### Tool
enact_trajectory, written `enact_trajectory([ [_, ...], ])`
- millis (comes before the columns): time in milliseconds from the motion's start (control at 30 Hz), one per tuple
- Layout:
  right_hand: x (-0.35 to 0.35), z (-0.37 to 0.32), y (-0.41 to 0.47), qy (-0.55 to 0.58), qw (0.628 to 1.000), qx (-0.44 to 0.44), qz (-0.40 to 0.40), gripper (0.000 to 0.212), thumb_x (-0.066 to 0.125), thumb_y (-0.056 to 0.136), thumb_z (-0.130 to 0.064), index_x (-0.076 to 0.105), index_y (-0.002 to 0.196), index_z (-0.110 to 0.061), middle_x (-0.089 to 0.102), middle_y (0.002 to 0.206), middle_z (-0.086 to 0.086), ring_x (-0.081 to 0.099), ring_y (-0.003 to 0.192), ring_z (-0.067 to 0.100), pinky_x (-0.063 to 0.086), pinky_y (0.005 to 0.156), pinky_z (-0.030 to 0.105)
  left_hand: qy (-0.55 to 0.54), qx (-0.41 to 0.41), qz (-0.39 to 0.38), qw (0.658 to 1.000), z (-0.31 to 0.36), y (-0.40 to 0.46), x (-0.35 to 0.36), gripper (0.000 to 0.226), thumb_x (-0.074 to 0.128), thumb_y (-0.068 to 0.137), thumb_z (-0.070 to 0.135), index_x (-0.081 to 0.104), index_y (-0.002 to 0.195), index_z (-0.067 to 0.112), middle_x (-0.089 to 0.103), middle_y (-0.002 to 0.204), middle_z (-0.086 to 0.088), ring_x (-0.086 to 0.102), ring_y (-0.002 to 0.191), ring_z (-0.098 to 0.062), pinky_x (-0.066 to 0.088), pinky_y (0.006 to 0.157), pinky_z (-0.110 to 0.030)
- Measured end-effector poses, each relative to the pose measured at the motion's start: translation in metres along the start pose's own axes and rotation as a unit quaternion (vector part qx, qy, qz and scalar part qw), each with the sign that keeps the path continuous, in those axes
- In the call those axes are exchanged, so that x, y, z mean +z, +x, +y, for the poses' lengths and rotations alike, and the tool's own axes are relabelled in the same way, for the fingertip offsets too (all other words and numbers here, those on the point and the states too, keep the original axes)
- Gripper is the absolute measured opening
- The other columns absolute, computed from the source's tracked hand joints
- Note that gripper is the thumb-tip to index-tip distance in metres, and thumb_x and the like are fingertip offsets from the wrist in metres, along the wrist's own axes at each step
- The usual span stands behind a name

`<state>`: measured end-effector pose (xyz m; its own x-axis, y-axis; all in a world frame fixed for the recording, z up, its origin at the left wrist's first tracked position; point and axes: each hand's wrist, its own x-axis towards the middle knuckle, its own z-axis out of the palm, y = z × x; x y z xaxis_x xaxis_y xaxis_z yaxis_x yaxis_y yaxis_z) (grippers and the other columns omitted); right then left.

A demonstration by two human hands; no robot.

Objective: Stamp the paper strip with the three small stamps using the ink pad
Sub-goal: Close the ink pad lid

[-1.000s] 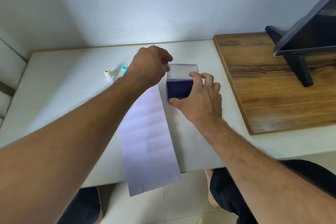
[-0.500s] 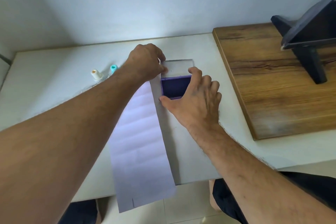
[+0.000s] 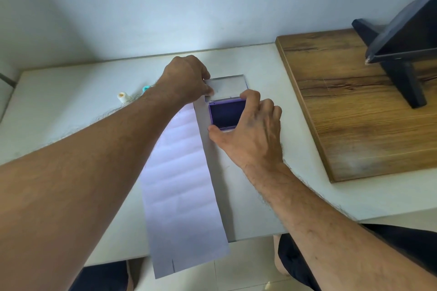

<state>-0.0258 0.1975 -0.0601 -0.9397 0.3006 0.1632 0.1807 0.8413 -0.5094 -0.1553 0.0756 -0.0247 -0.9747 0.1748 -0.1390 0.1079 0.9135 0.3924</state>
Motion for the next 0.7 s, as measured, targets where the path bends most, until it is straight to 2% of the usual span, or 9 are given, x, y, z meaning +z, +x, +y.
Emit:
enact_trajectory([
  [367, 0.0002, 0.0008, 0.0032, 0.039, 0.999, 0.001, 0.001, 0.086, 0.077, 0.055, -0.056, 0.04, 0.124, -0.02, 0.057, 0.118, 0.005, 0.041, 0.102, 0.025, 0.052, 0.08, 0.039, 0.011, 0.0, 0.001, 1.0, 0.0033, 0.002, -0.0006, 0.04, 0.084, 0.069, 0.032, 0.073, 0.104, 0.018, 0.072, 0.101, -0.001, 0.063, 0.1, -0.02, 0.054, 0.087, -0.035],
  [533, -0.0023, 0.0015, 0.0078, 0.065, 0.997, 0.022, -0.017, 0.085, 0.079, 0.058, -0.054, 0.037, 0.126, -0.022, 0.06, 0.118, 0.0, 0.032, 0.096, 0.019, 0.05, 0.073, 0.035, 0.002, 0.008, -0.009, 1.0, 0.0022, 0.0035, -0.0008, 0.042, 0.083, 0.072, 0.03, 0.071, 0.109, 0.015, 0.069, 0.106, -0.002, 0.062, 0.102, -0.022, 0.053, 0.087, -0.034],
  [700, -0.0032, 0.0016, 0.0047, 0.091, 0.995, 0.024, -0.015, 0.083, 0.082, 0.056, -0.047, 0.036, 0.122, -0.024, 0.057, 0.119, -0.003, 0.03, 0.099, 0.019, 0.048, 0.062, 0.031, -0.004, 0.017, -0.019, 1.0, 0.0052, 0.007, 0.004, 0.047, 0.081, 0.074, 0.029, 0.065, 0.116, 0.016, 0.064, 0.114, -0.004, 0.058, 0.108, -0.023, 0.048, 0.088, -0.032],
])
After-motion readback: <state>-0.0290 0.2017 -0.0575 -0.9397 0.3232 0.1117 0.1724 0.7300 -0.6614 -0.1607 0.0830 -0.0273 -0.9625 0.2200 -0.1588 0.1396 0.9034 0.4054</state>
